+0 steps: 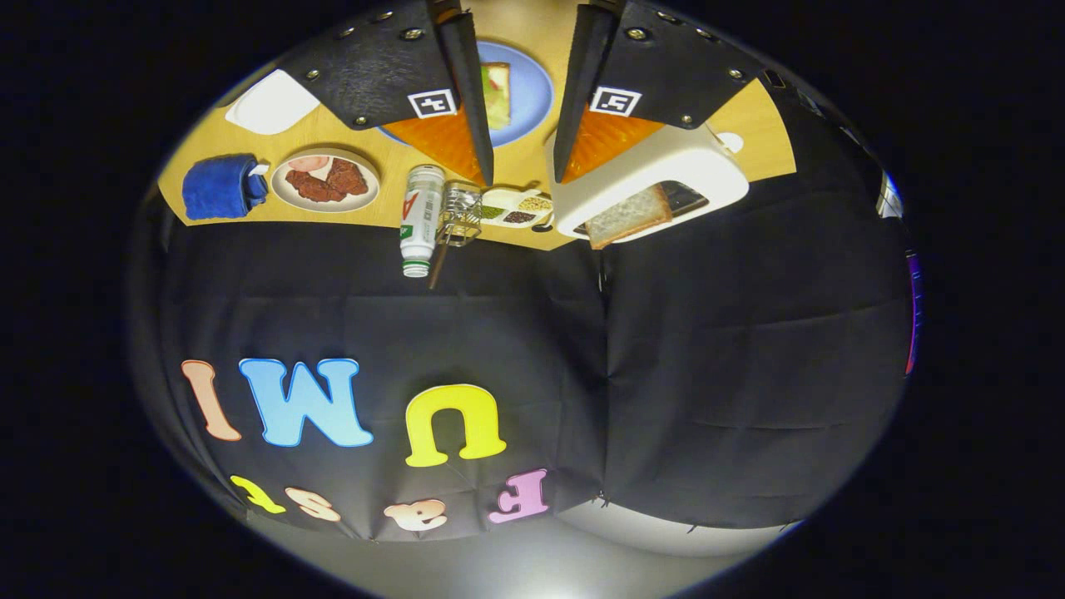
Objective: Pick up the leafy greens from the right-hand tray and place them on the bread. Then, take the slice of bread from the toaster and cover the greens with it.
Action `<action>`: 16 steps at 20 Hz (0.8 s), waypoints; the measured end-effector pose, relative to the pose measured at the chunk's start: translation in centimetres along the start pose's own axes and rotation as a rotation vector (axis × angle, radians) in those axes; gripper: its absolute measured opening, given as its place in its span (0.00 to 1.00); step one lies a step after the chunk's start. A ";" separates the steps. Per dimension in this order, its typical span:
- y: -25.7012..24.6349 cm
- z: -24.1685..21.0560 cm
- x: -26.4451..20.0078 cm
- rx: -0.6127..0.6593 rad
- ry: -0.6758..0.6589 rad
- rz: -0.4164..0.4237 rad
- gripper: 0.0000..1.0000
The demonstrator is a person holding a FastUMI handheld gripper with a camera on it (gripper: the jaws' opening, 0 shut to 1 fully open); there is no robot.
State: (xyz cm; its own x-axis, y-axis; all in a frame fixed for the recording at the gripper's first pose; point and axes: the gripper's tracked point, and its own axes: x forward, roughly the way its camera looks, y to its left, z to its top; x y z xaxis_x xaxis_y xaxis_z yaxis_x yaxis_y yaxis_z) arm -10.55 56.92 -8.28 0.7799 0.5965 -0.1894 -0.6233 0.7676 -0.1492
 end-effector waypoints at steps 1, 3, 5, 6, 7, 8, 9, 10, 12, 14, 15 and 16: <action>1.4 -0.1 0.3 -0.007 0.000 0.013 0.44; 4.8 -0.4 1.3 -0.017 -0.002 0.061 0.44; 7.0 -0.9 1.9 -0.046 0.004 0.083 0.44; 7.6 -1.0 2.2 -0.055 0.005 0.081 0.44; 8.4 -0.7 2.6 -0.054 -0.005 0.082 0.44; 9.1 -0.6 3.2 -0.058 -0.008 0.079 0.44; 9.2 -0.4 3.7 -0.069 -0.012 0.067 0.44; 9.5 -0.1 4.0 -0.078 -0.017 0.055 0.44; 9.8 0.4 4.9 -0.088 -0.021 0.011 0.44; 9.6 0.4 5.7 -0.089 -0.013 -0.042 0.44; 9.7 0.3 6.0 -0.083 -0.007 -0.059 0.44; 9.8 0.1 6.6 -0.080 0.007 -0.069 0.44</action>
State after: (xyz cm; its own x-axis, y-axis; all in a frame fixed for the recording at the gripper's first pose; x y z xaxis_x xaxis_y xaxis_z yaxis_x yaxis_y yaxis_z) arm -11.49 68.43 -10.89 0.8209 0.5411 -0.1825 -0.5708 0.7856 -0.2388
